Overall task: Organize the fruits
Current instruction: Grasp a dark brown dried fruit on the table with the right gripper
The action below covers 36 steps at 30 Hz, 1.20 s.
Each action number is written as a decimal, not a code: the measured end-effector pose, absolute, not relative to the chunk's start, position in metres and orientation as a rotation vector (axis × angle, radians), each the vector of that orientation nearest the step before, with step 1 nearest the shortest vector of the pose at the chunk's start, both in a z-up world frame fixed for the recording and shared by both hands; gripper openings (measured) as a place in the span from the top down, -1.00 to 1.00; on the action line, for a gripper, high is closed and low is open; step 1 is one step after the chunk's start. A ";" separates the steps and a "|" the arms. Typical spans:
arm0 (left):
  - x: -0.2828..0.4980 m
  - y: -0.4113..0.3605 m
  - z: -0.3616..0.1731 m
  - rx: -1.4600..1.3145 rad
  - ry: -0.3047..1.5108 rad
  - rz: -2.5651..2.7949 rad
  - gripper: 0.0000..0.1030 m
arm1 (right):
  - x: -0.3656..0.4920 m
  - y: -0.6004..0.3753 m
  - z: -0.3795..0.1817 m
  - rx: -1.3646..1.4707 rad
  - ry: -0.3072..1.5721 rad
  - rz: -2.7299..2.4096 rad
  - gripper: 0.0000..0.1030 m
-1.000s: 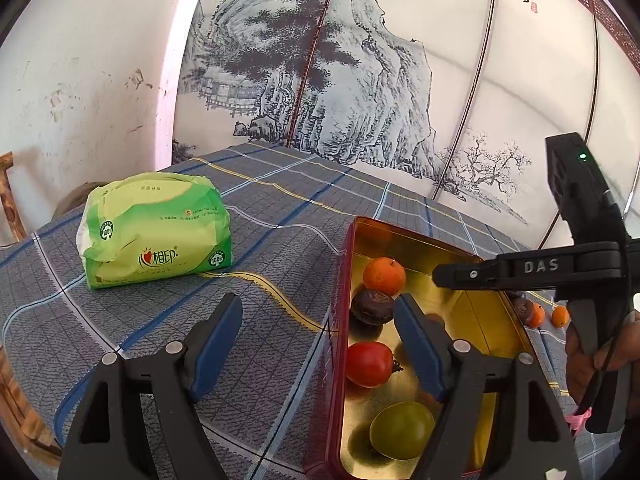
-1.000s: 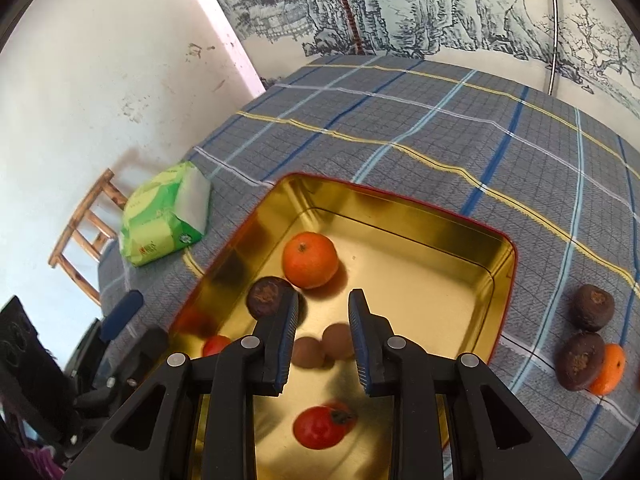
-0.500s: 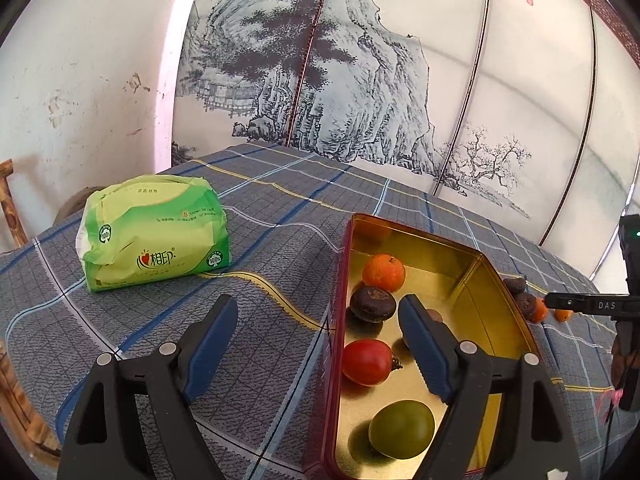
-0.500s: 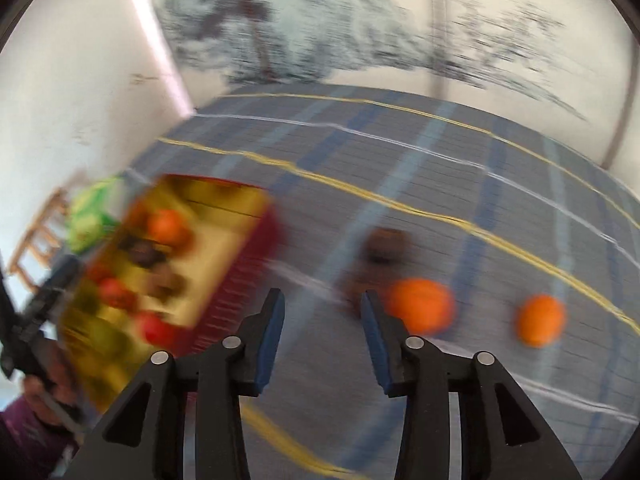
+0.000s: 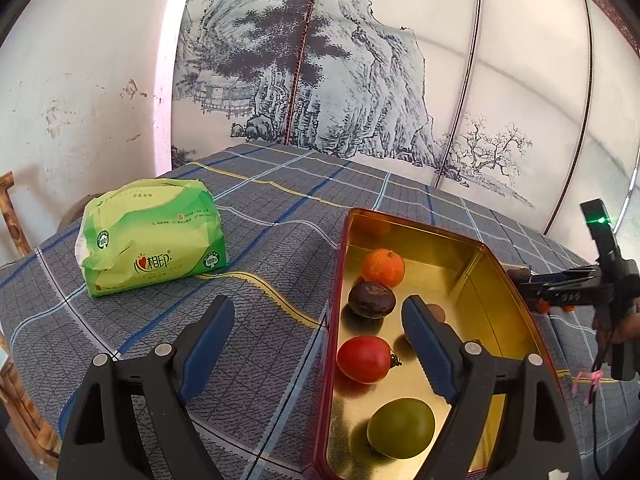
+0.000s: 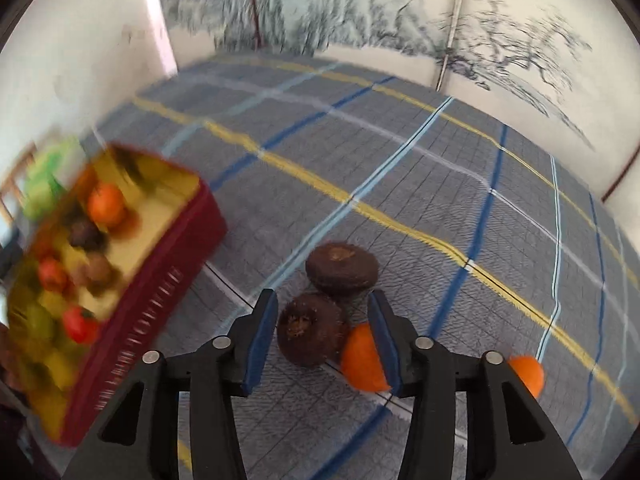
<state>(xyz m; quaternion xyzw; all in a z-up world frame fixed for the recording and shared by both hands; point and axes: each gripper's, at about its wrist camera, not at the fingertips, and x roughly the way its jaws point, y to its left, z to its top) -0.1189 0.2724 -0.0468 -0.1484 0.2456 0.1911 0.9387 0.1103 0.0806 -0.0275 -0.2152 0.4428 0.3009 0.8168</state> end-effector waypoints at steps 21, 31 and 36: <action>-0.115 0.209 -0.013 -0.119 0.515 0.322 -0.64 | 0.044 -0.140 -0.021 -0.153 0.969 0.472 0.62; -0.090 0.137 0.018 -0.039 0.494 0.195 -0.75 | 0.019 -0.086 0.009 -0.176 0.843 0.695 -0.40; -0.084 0.121 0.021 -0.008 0.502 0.160 -0.80 | 0.040 -0.027 -0.006 -0.283 0.872 0.758 -0.39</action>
